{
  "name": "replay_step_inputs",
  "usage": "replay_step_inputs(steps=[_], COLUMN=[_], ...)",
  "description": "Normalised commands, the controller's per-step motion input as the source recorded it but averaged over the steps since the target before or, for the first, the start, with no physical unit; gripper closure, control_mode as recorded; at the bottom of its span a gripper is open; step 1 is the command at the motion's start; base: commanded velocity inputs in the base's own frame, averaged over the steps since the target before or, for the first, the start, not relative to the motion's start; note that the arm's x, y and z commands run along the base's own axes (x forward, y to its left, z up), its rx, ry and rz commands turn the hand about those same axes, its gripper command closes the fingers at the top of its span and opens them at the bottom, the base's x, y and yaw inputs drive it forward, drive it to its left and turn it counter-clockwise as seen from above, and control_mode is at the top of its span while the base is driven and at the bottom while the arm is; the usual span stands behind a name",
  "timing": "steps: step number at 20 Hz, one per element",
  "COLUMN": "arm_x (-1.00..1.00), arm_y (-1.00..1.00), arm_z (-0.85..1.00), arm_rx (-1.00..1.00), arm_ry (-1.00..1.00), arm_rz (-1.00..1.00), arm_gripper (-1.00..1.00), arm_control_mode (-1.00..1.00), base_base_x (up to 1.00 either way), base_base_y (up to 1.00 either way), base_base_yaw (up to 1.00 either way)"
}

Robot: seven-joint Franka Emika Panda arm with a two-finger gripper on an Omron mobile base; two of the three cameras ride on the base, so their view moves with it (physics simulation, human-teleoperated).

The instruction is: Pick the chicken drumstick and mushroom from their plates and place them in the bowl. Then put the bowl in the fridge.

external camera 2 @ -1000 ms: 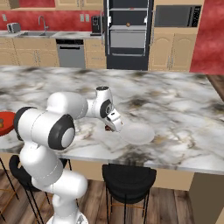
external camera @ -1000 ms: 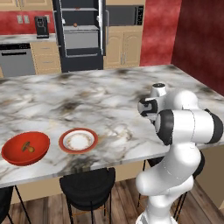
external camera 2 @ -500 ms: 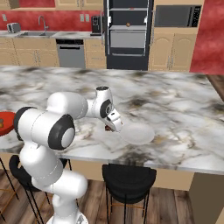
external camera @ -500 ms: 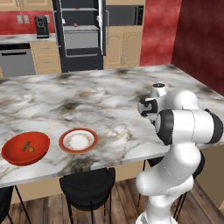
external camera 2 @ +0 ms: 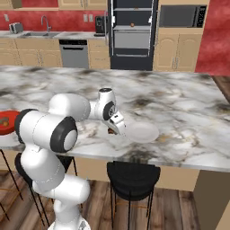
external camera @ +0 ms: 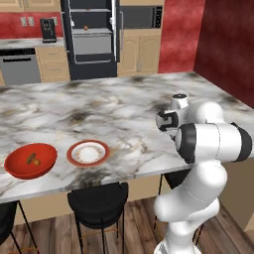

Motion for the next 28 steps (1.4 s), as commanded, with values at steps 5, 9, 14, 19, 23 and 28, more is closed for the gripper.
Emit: replay_step_inputs(steps=[5,9,14,19,23,28], arm_x=[0.00,0.00,0.00,0.00,0.00,0.00], arm_y=[0.00,0.00,0.00,0.00,0.00,0.00], arm_z=[0.00,0.00,0.00,0.00,0.00,0.00], arm_rx=[0.00,0.00,0.00,0.00,0.00,0.00], arm_ry=[0.00,0.00,0.00,0.00,0.00,0.00], arm_rz=[0.00,0.00,0.00,0.00,0.00,0.00], arm_gripper=[1.00,1.00,1.00,1.00,1.00,1.00], arm_control_mode=[1.00,1.00,1.00,1.00,1.00,1.00], base_base_x=[-0.74,-0.28,-0.11,0.05,0.29,0.36], base_base_y=[0.12,0.64,0.80,0.80,0.71,0.68], base_base_yaw=[0.00,0.10,0.25,0.22,0.04,0.00])
